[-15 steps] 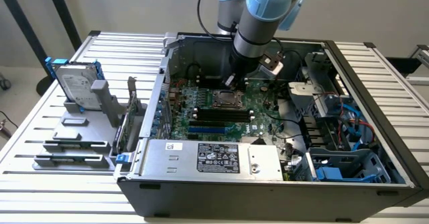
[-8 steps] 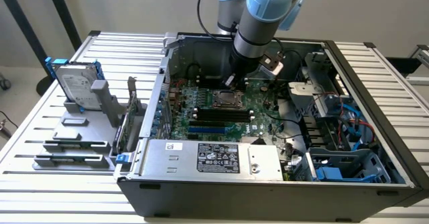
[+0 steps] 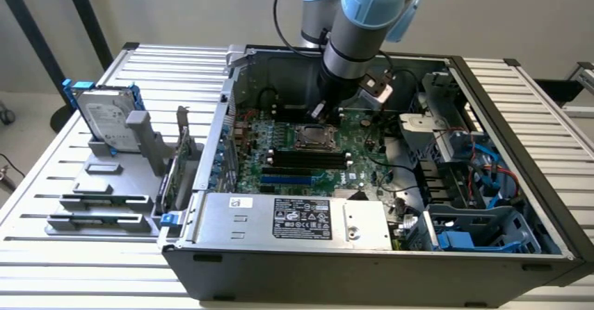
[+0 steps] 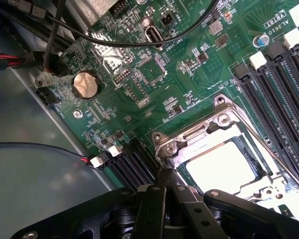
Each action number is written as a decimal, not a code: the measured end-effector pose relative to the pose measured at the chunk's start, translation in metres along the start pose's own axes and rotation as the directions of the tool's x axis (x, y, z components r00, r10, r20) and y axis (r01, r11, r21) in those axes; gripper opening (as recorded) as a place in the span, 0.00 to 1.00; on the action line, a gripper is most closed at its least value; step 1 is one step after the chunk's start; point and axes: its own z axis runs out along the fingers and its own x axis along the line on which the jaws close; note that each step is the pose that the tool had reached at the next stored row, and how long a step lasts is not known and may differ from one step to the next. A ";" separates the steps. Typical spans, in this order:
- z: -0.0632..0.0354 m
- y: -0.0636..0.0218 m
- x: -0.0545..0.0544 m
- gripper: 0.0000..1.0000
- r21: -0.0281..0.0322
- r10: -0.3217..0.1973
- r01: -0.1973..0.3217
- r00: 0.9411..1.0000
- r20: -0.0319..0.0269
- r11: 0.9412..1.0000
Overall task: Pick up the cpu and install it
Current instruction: 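Install the first cpu locking lever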
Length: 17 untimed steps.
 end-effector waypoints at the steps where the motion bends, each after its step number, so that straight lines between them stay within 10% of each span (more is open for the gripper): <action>1: -0.0019 -0.0003 -0.001 0.11 0.000 0.000 0.000 1.000 0.000 1.000; 17: -0.0322 -0.0078 -0.042 0.11 0.006 -0.001 0.001 1.000 -0.008 1.000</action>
